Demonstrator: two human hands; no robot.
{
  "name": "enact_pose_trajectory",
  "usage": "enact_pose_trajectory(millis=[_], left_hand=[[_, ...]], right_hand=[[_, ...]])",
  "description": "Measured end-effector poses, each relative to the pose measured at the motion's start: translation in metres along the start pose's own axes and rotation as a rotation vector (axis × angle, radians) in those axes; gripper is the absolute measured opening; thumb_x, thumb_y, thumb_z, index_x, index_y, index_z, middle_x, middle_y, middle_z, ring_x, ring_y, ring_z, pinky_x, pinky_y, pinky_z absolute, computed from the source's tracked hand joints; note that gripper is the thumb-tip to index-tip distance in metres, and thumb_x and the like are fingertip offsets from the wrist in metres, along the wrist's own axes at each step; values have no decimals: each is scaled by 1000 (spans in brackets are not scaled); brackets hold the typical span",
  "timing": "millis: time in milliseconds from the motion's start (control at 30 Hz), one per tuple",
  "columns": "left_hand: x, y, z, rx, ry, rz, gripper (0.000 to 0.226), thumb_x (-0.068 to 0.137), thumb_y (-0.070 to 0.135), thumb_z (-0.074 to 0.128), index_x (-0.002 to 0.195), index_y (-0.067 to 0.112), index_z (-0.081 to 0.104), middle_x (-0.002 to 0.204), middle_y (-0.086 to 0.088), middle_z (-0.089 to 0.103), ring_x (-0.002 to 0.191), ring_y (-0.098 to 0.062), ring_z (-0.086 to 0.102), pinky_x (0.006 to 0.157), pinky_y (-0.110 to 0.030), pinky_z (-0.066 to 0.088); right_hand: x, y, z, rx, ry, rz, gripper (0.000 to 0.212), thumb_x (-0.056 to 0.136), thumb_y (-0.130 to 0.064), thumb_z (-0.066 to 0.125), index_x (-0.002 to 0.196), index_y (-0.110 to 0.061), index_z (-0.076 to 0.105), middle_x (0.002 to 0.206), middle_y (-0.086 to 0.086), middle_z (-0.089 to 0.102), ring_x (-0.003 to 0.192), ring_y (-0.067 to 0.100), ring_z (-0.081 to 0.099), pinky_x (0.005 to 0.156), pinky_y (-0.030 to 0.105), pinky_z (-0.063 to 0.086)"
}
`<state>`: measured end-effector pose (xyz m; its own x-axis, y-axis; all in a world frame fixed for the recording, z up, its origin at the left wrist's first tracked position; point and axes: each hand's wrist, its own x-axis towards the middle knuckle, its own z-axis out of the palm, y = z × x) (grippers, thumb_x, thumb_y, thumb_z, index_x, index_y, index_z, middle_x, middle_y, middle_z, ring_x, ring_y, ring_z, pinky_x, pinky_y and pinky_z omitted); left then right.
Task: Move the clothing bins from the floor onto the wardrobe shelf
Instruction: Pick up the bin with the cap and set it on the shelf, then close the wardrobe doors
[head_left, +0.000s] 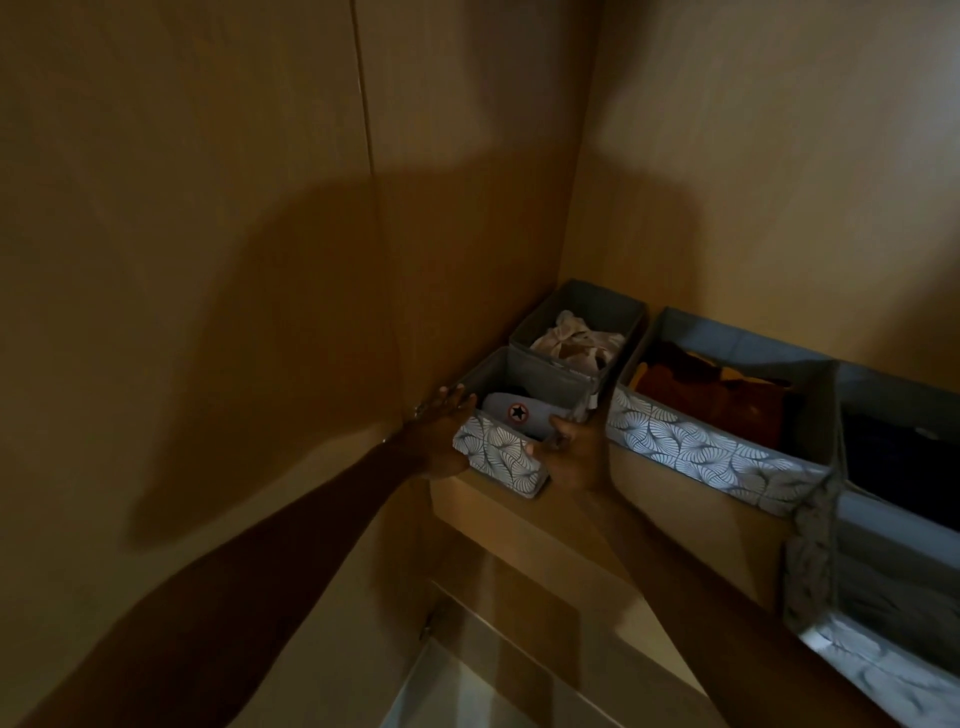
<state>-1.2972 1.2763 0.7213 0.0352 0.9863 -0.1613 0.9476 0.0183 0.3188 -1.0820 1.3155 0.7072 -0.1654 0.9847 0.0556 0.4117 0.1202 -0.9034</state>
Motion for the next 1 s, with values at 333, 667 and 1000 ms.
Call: enact_pose_trajectory(millis=[333, 667, 1000], left_hand=[[-69, 24, 39, -729, 407, -146, 51, 87, 5, 64, 136, 14, 50, 141, -9, 49, 131, -25, 46, 108, -36, 39], [-185, 50, 131, -1212, 483, -460, 23, 90, 4, 62, 107, 19, 67, 102, 4, 73, 94, -7, 67, 82, -21, 49], [-318, 65, 190, -1200, 476, -561, 23, 92, 11, 59, 108, 25, 67, 106, 0, 73, 101, -16, 66, 89, -32, 50]], right_hand=[[-45, 13, -20, 128, -45, -33, 38, 83, -16, 69, 120, -10, 65, 119, 2, 67, 108, 11, 62, 94, 31, 53], [-142, 63, -3, 168, -207, 83, 16, 84, -19, 69, 98, -22, 74, 95, -10, 73, 93, 5, 67, 84, 27, 55], [-273, 77, 26, 198, -335, 173, 14, 83, -25, 68, 95, -29, 73, 95, -7, 74, 94, 9, 68, 88, 36, 56]])
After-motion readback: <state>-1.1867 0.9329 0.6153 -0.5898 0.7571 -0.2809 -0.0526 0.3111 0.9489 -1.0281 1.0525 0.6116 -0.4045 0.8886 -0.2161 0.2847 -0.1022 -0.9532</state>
